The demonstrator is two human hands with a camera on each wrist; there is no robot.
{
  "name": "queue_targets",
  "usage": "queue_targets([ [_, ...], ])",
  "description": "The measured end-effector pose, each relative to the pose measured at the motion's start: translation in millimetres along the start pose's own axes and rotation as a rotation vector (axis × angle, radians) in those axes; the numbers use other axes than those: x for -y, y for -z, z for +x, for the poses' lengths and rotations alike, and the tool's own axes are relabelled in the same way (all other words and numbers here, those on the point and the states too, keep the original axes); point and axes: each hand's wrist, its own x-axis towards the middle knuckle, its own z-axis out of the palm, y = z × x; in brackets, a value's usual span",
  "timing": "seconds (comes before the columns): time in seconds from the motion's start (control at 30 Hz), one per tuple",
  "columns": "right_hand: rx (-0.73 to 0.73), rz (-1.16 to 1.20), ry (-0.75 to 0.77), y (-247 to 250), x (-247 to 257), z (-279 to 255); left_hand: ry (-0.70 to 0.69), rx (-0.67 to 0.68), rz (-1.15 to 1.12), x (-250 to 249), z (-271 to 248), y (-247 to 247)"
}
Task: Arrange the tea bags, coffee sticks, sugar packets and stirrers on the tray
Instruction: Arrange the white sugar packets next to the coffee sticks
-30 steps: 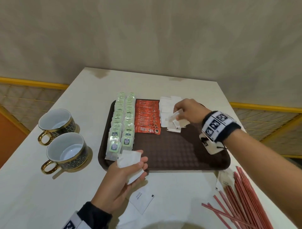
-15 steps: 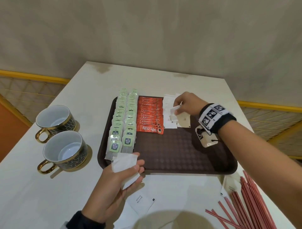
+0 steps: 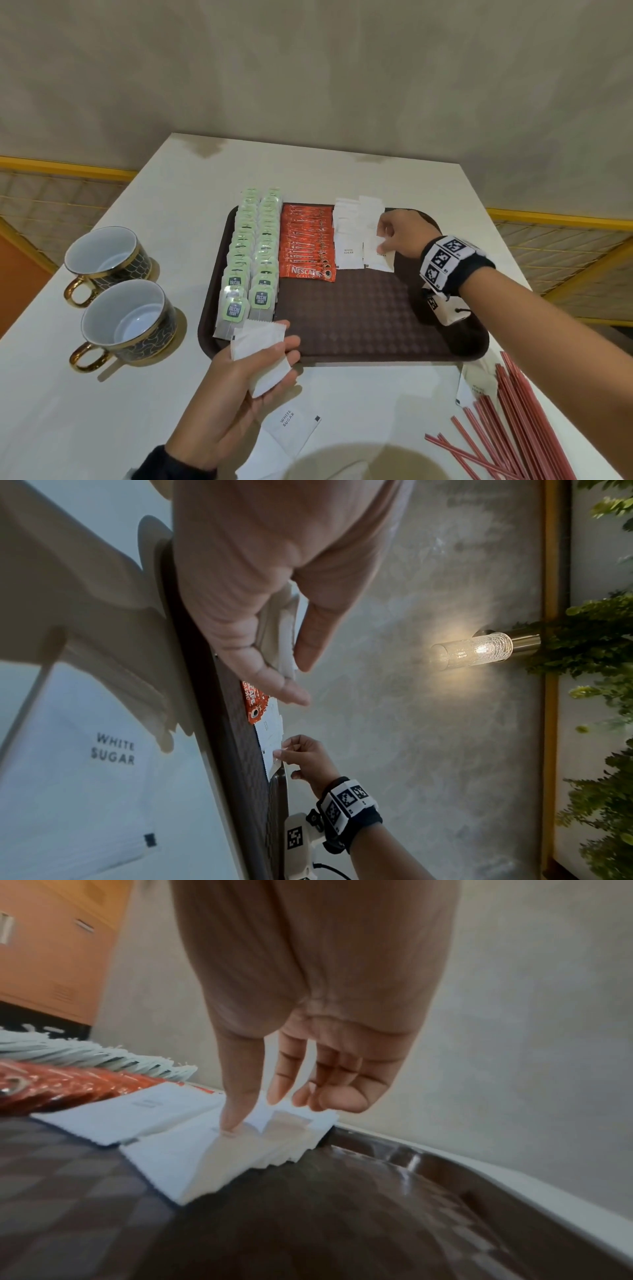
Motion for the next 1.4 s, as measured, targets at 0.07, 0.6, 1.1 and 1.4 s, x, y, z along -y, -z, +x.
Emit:
queue_targets([
  [0.07, -0.051, -0.048, 0.037, 0, 5, -2, 0.007, 0.001, -0.007, 0, 0, 0],
  [0.6, 0.032, -0.33, 0.213, -25, 43, -12, -0.032, 0.019, -0.028, -1, -4, 4],
  [1.1, 0.064, 0.574, 0.375, 1, 106, -138, -0.073, 0.279, -0.158, -20, -10, -12],
  [1.4, 0.02, 0.887, 0.194, -23, 112, -187, -0.125, 0.29, -0.114, -12, -29, -28],
])
